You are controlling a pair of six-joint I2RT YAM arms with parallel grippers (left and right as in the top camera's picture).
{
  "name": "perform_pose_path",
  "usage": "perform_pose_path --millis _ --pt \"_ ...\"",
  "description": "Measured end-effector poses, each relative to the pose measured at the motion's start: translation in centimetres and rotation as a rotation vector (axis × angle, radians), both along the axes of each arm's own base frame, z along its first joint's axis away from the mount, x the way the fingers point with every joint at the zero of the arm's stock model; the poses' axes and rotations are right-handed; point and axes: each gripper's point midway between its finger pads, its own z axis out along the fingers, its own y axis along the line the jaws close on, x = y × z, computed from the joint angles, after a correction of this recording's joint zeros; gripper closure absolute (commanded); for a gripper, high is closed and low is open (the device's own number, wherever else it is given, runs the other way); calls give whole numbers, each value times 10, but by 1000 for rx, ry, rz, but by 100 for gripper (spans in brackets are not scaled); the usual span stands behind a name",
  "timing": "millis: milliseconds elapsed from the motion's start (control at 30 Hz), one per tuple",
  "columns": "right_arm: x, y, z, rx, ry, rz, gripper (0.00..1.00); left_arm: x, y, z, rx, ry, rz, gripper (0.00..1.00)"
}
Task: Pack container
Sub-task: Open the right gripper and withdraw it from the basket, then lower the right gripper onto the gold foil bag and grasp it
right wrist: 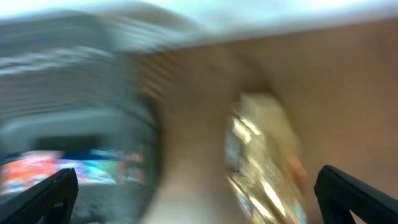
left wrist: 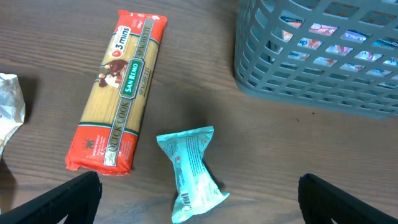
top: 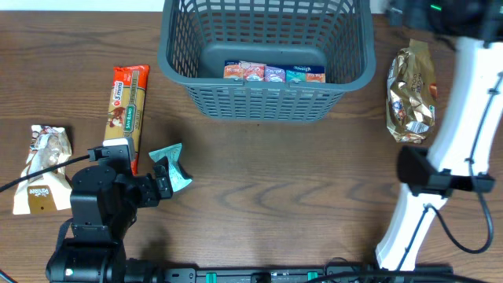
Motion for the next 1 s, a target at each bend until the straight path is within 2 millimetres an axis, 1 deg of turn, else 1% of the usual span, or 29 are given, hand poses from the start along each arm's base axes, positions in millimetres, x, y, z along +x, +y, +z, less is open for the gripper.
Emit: perform_pose_path --millis 33,100,167,233,400,667,800,1000 --pt "-3 -17 -5 15 17 -53 1 0 0 0 0 0 1 2" --pt "-7 -41 -13 41 40 -127 1 0 0 0 0 0 0 2" --pt "-10 -54 -21 60 66 -167 1 0 0 0 0 0 1 2" --pt "-13 -61 -34 73 109 -185 1 0 0 0 0 0 1 2" --pt "-12 -64 -76 84 237 -186 1 0 0 0 0 0 0 2" --pt "3 -71 -156 80 375 -166 1 0 0 0 0 1 0 2" --pt "6 -72 -185 73 410 -139 1 0 0 0 0 1 1 2" --pt "10 -73 -216 61 431 -105 1 0 0 0 0 1 0 2"
